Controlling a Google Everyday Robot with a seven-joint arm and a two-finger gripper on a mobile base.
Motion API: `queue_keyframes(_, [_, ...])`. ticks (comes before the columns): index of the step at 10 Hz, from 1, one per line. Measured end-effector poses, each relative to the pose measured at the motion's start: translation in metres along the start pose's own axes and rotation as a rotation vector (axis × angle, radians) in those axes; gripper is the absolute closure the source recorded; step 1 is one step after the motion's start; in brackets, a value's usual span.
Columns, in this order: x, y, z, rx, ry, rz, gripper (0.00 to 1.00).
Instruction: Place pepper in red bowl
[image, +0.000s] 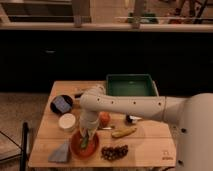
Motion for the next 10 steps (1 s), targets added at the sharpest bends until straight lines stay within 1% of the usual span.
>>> queue_keyframes(1, [-0.0004,-0.0008,0.0015,-0.004,-0.003,-0.017,0.95])
queue_keyframes(3, [-0.0016,-0.0002,-0.0001,-0.007,0.003,-0.007,0.78])
queue_keyframes(5, [-0.0022,0.001,-0.0024,-0.005,0.007,0.007,0.57])
queue_keyframes(7, [-0.0029,0.0,-0.0034,-0.006,0.007,0.013,0.35])
queue_keyframes(8, [-0.0037,-0.0008,-0.0035,-0.009,0.006,0.011,0.26])
queue_keyframes(9, [-0.0046,-0.0019,-0.0033,-0.013,0.005,0.008,0.21])
queue_keyframes(10, [-0.0048,-0.0019,-0.0034,-0.015,0.005,0.007,0.2])
